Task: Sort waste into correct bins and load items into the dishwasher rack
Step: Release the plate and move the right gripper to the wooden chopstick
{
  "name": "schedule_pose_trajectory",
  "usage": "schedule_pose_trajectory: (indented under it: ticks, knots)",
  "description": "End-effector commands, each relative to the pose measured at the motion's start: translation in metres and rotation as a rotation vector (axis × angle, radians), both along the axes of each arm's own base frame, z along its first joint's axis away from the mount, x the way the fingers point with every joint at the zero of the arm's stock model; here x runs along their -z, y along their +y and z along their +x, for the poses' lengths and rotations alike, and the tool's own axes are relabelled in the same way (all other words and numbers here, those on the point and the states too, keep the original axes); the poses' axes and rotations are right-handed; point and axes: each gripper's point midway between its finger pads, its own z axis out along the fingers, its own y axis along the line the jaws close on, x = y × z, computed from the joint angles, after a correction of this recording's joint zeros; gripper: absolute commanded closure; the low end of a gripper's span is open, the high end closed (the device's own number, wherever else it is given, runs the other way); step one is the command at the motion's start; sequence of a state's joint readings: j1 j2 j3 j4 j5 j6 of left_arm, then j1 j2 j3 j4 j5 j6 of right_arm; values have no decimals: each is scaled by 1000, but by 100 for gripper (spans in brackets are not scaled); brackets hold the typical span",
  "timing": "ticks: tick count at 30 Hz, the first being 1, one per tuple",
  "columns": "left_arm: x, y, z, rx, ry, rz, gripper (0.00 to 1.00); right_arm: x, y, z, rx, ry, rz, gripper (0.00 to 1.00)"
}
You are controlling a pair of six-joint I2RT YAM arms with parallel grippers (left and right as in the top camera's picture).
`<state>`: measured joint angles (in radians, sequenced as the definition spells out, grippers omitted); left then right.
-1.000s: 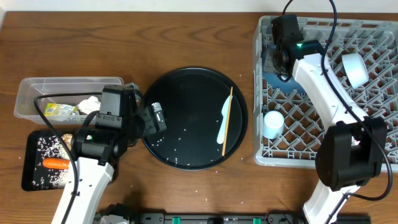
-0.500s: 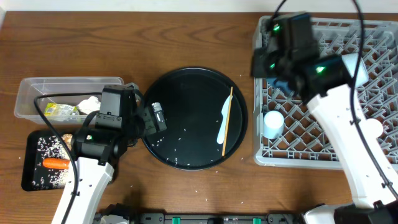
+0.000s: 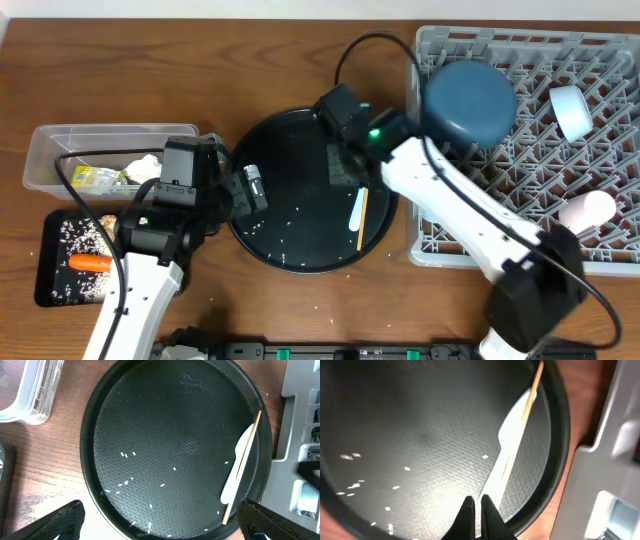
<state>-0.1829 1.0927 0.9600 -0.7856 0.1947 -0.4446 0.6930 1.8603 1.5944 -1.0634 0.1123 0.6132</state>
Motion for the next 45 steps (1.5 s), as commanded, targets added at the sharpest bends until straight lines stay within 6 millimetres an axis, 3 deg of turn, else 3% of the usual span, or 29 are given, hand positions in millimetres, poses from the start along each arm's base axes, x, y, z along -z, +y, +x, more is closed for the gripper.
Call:
schedule_pose_trajectory:
  ticks: [1, 8, 19, 25, 30, 34, 38, 43, 45]
  knots:
    - [-2, 3, 2, -7, -6, 13, 2, 13, -8, 0, 79, 19, -42, 98]
    - [-2, 3, 2, -7, -6, 13, 2, 24, -13, -7, 169, 65, -56, 82]
    - [-2, 3, 2, -7, -6, 13, 2, 54, -26, -13, 267, 88, -66, 81]
    - [-2, 3, 3, -7, -7, 13, 2, 58, -41, -8, 308, 96, -75, 79]
    - [-2, 3, 2, -7, -6, 13, 2, 58, -42, -8, 310, 102, -74, 54]
    - [-2, 3, 2, -7, -6, 13, 2, 59, -38, -11, 241, 119, -74, 54]
    - [-2, 3, 2, -7, -6, 13, 2, 59, -34, -14, 235, 136, -57, 42]
    - [-2, 3, 2, -7, -6, 13, 2, 59, -36, -16, 238, 144, -60, 44]
    - [-2, 3, 2, -7, -6, 13, 2, 60, -36, -19, 237, 158, -62, 35]
